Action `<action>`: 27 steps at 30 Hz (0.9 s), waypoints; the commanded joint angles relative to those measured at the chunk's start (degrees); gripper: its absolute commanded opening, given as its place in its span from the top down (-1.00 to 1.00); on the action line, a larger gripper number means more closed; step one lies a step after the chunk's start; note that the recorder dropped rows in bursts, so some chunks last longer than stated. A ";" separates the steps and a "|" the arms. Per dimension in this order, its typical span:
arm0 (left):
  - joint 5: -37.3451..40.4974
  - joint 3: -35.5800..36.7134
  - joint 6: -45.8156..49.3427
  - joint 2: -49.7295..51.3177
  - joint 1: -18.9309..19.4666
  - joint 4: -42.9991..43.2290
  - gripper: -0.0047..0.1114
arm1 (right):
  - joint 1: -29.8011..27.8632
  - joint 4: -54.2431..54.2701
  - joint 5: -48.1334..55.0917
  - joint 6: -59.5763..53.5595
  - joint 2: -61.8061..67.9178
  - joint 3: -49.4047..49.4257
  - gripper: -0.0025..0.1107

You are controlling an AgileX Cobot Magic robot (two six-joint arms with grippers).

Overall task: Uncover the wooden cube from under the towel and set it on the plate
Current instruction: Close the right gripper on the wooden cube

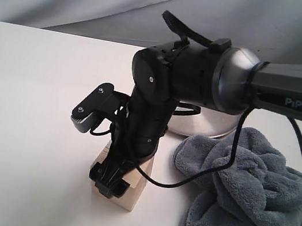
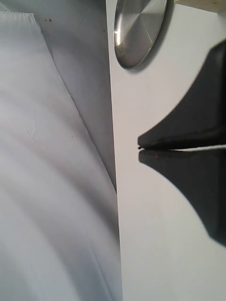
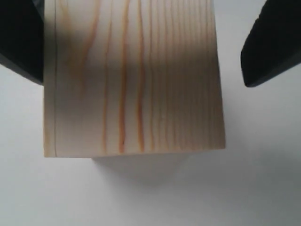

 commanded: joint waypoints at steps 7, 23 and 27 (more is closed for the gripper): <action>-0.18 0.25 -0.14 -0.24 -0.28 -0.10 0.92 | -0.36 0.70 -1.89 0.82 2.47 -0.50 -0.80; -0.18 0.25 -0.14 -0.24 -0.28 -0.10 0.92 | -0.36 0.21 -1.13 3.92 2.47 -0.50 0.67; -0.18 0.25 -0.14 -0.24 -0.28 -0.10 0.92 | -0.36 0.21 -1.00 4.52 2.47 -0.50 0.96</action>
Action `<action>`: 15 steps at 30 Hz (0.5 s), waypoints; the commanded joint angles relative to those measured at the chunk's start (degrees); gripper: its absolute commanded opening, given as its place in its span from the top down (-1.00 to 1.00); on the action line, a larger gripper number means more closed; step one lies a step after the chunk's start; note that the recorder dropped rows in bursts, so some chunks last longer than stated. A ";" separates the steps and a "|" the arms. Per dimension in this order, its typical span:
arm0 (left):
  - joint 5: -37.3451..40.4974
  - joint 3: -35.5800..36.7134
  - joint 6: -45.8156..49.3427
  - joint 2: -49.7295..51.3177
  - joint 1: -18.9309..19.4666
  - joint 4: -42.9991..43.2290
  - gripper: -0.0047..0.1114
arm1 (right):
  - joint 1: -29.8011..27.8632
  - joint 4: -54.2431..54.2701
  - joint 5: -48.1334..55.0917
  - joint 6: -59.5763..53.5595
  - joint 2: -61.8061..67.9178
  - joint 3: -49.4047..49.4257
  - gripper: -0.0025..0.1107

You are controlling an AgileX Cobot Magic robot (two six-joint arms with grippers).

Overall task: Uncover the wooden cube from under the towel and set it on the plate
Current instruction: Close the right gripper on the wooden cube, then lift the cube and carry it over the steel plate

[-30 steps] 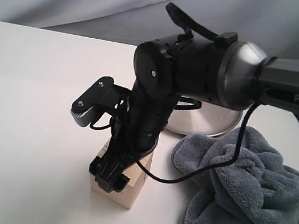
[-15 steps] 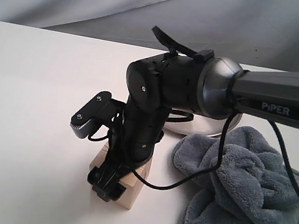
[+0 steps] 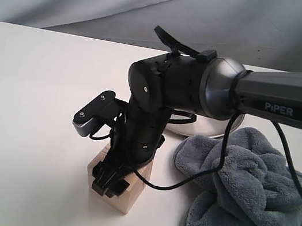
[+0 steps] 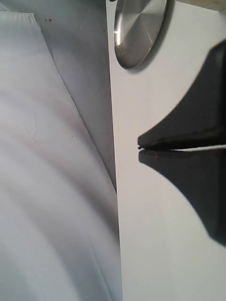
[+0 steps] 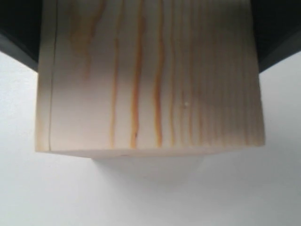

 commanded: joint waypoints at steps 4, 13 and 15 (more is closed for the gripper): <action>-0.18 0.25 -0.14 -0.24 -0.28 -0.10 0.92 | -0.27 -0.06 1.48 1.87 -0.37 -0.50 0.96; -0.18 0.25 -0.14 -0.24 -0.28 -0.10 0.92 | -0.76 -0.66 2.28 18.83 -5.78 -0.50 0.96; -0.18 0.25 -0.14 -0.24 -0.28 -0.10 0.92 | -1.01 -1.86 2.13 25.37 -7.19 -0.50 0.96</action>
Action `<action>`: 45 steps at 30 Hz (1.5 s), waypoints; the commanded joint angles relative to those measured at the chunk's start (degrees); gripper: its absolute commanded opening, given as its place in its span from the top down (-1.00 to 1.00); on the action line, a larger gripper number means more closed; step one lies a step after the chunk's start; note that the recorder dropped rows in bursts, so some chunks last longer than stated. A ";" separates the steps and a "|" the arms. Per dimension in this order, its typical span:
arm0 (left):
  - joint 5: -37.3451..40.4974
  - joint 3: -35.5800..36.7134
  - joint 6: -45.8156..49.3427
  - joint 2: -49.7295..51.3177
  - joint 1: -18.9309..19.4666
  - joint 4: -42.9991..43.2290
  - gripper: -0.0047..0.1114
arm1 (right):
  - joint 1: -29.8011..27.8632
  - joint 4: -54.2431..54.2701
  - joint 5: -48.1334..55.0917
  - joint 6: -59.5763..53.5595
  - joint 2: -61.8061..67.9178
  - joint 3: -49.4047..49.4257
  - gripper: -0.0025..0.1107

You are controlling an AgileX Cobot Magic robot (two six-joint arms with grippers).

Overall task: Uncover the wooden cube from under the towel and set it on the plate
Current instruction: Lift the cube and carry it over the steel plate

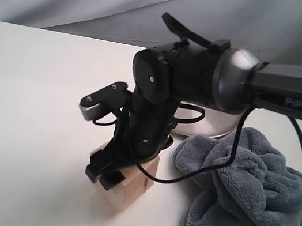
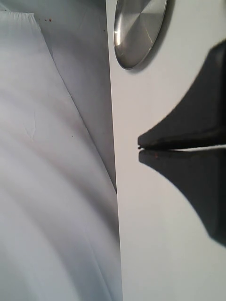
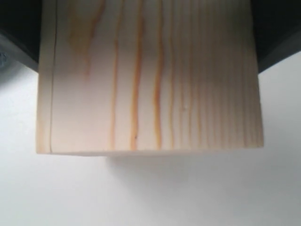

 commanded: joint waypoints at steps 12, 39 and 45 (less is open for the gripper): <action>-0.18 0.25 -0.14 -0.24 -0.28 -0.10 0.92 | -4.79 -6.47 -0.25 19.15 -5.97 -0.50 0.96; -0.18 0.25 -0.14 -0.24 -0.28 -0.10 0.92 | -25.76 -5.15 -14.36 18.96 -0.86 -7.41 0.96; -0.18 0.25 -0.14 -0.24 -0.28 -0.10 0.92 | -25.76 -3.92 -9.07 18.94 8.07 -20.71 0.96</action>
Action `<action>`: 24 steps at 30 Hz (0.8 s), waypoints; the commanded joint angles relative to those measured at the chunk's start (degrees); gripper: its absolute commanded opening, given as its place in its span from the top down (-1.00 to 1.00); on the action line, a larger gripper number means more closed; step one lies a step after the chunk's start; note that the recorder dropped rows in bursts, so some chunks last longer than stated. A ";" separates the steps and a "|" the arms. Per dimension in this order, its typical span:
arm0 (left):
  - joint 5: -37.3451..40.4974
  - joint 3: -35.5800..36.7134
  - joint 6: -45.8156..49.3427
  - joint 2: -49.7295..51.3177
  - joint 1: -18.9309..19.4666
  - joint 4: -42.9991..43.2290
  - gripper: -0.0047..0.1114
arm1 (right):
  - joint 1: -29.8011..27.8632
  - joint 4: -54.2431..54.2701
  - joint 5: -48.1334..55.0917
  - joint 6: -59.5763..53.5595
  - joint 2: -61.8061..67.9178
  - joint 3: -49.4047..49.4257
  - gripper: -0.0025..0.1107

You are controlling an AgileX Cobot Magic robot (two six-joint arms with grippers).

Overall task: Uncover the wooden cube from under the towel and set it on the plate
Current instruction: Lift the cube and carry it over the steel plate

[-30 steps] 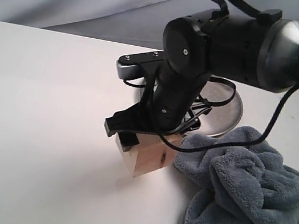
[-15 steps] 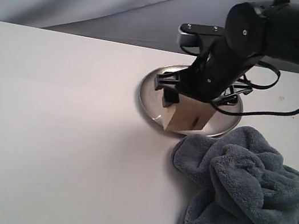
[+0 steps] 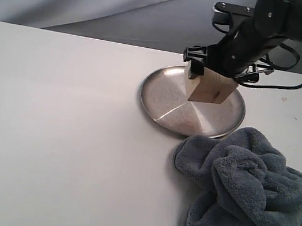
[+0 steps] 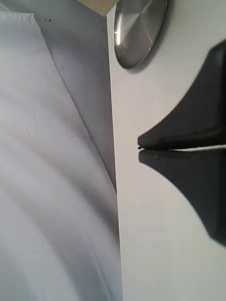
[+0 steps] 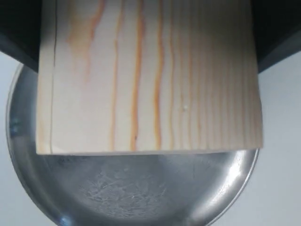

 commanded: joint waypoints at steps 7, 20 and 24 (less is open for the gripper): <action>-0.18 0.25 -0.14 -0.24 -0.28 -0.10 0.92 | -0.06 0.80 7.21 0.97 13.44 -21.65 0.96; -0.18 0.25 -0.14 -0.24 -0.28 -0.10 0.92 | -0.81 -2.95 19.00 2.79 22.03 -36.84 0.96; -0.18 0.25 -0.14 -0.24 -0.28 -0.10 0.92 | -0.81 -2.95 19.00 2.79 22.03 -36.84 0.96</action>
